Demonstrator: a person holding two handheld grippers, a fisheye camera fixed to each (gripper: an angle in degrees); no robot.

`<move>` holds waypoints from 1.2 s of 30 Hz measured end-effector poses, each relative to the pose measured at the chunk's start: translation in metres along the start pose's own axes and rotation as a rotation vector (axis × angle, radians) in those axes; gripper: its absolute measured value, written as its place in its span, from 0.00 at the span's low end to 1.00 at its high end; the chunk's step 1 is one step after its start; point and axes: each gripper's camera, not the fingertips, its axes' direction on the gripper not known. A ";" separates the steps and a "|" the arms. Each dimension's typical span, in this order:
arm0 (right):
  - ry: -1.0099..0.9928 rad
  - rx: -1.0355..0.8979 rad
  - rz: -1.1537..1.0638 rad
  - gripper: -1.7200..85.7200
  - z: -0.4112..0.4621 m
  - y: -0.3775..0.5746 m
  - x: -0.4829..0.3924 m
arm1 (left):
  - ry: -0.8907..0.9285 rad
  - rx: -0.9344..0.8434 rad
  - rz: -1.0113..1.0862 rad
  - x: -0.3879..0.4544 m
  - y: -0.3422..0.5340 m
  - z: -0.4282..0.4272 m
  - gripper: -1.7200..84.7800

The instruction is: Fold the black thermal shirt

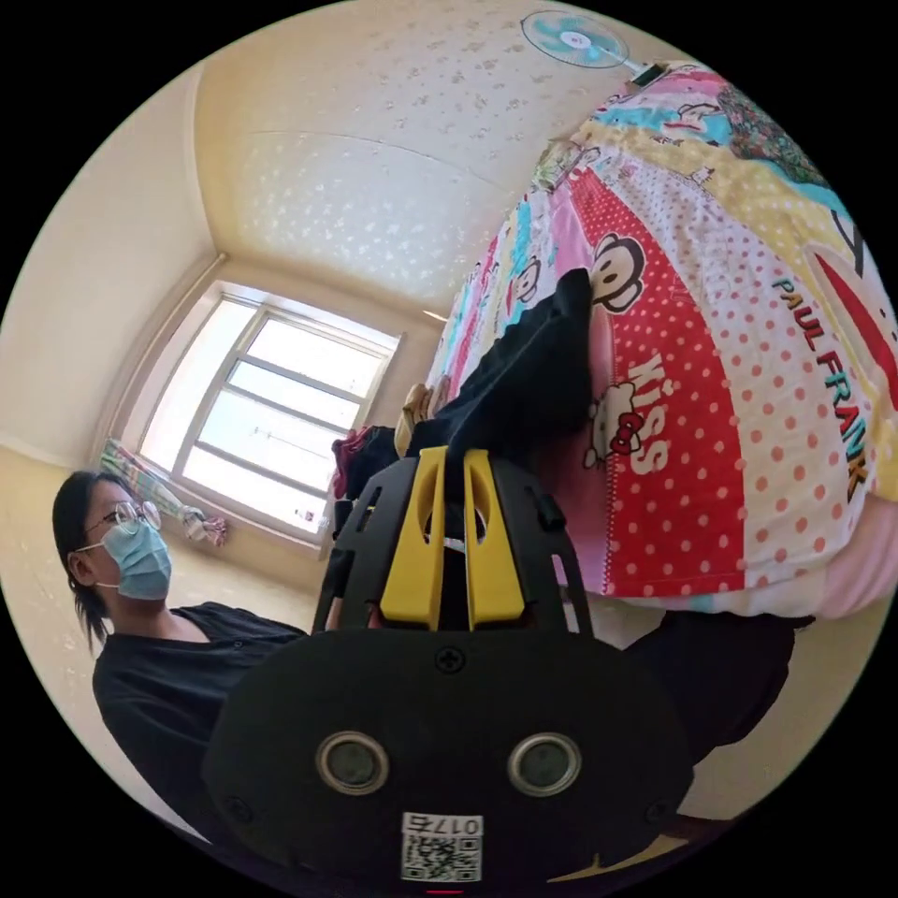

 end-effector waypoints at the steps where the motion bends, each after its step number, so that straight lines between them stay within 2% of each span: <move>1: -0.011 0.010 -0.032 0.05 -0.007 0.001 -0.011 | 0.001 0.015 0.048 0.018 0.003 -0.019 0.05; 5: -0.031 0.028 -0.142 0.05 -0.045 0.013 -0.075 | -0.096 0.017 0.195 0.080 0.020 -0.081 0.05; 7: -0.018 0.009 -0.164 0.04 -0.055 0.023 -0.097 | -0.058 -0.020 0.228 0.097 0.029 -0.099 0.05; 9: 0.022 -0.022 -0.198 0.04 -0.062 0.041 -0.124 | -0.115 -0.087 0.204 0.108 0.040 -0.104 0.05; 11: 0.095 -0.057 -0.214 0.04 -0.062 0.056 -0.141 | -0.186 -0.073 0.180 0.121 0.061 -0.114 0.06; 17: 0.188 -0.071 -0.243 0.04 -0.064 0.082 -0.174 | -0.111 -0.047 0.134 0.131 0.093 -0.128 0.06; 19: 0.229 -0.082 -0.188 0.04 -0.059 0.071 -0.164 | -0.113 -0.062 0.102 0.121 0.083 -0.122 0.06; 21: 0.189 -0.117 -0.128 0.04 -0.040 0.041 -0.134 | -0.108 -0.048 0.080 0.107 0.063 -0.115 0.06; 25: 0.150 -0.094 -0.112 0.05 -0.009 -0.030 -0.093 | -0.161 0.018 0.089 0.080 -0.019 -0.101 0.06; 30: 0.258 -0.075 -0.121 0.07 0.063 -0.161 -0.043 | -0.243 0.112 0.102 0.040 -0.140 -0.073 0.07; 32: 0.288 -0.074 -0.081 0.09 0.084 -0.183 -0.021 | -0.347 0.074 0.051 0.015 -0.176 -0.049 0.09; 36: 0.334 -0.112 0.002 0.16 0.105 -0.177 0.017 | -0.426 0.054 -0.003 -0.010 -0.174 -0.023 0.17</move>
